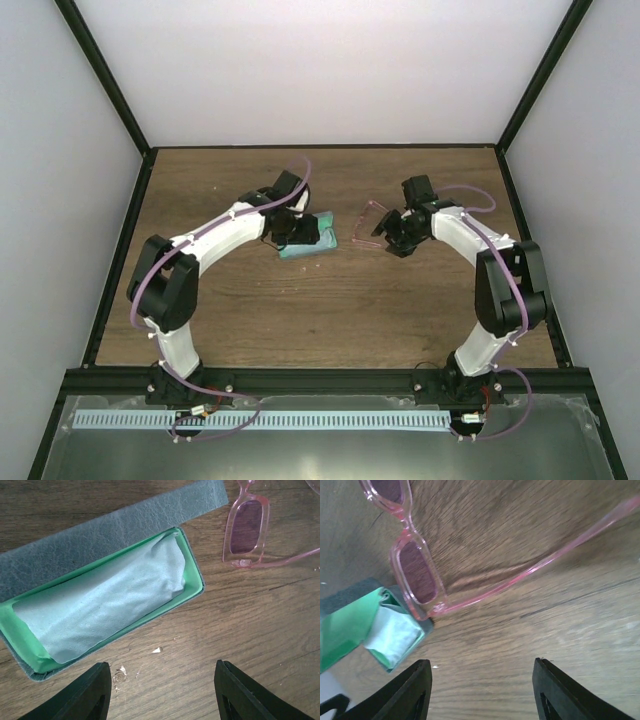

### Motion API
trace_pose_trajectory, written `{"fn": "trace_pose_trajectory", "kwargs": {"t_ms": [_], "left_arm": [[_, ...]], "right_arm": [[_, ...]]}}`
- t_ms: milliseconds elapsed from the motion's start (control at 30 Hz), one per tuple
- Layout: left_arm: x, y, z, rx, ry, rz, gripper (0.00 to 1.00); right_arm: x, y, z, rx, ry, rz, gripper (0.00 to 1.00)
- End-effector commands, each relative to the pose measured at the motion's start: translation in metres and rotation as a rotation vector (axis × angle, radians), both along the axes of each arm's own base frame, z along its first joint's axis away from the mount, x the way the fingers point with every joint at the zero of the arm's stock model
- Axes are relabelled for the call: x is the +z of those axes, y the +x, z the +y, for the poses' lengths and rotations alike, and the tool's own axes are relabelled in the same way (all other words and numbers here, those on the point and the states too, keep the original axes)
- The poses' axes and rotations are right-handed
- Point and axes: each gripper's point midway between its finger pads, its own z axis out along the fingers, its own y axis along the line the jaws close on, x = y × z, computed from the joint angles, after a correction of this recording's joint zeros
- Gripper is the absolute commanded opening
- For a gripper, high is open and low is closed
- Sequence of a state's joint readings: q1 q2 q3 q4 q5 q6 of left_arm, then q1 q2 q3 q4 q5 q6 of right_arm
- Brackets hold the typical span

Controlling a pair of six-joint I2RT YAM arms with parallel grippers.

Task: Organize the sunglasses
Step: Pick up the sunglasses from the center of the board.

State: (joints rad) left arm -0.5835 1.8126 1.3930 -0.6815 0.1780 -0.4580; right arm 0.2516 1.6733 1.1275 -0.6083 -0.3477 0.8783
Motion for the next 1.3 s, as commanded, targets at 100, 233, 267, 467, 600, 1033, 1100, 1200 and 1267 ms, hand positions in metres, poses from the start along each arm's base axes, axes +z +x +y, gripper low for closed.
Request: {"fn": "trace_pose_trajectory", "kwargs": {"t_ms": [100,233,267,467,600,1033,1100,1200,1267], "left_arm": [[0.017,0.003,0.005,0.024,-0.004,-0.054,0.58],[0.018,0.000,0.009,0.027,0.003,-0.058,0.58],[0.019,0.000,0.009,0.027,0.004,-0.059,0.57],[0.017,-0.002,0.011,0.014,0.015,-0.059,0.58],[0.018,-0.002,0.013,0.006,0.030,-0.062,0.58],[0.020,-0.002,0.014,0.001,0.033,-0.068,0.58],[0.020,-0.002,0.014,0.002,0.034,-0.070,0.58],[0.020,-0.002,0.014,-0.001,0.032,-0.069,0.58],[0.020,-0.001,0.013,0.000,0.030,-0.070,0.58]], "right_arm": [[-0.010,0.004,0.029,-0.250,0.314,0.189,0.59],[-0.020,0.011,0.035,-0.333,0.381,0.253,0.59],[-0.022,0.013,0.035,-0.351,0.395,0.257,0.59],[-0.031,0.030,0.035,-0.452,0.461,0.276,0.59],[-0.036,0.037,0.035,-0.488,0.466,0.293,0.59],[-0.057,0.038,0.038,-0.517,0.457,0.385,0.41],[-0.059,0.036,0.037,-0.504,0.436,0.394,0.33],[-0.064,0.031,0.033,-0.502,0.403,0.409,0.26],[-0.067,0.030,0.032,-0.487,0.379,0.417,0.20]]}}
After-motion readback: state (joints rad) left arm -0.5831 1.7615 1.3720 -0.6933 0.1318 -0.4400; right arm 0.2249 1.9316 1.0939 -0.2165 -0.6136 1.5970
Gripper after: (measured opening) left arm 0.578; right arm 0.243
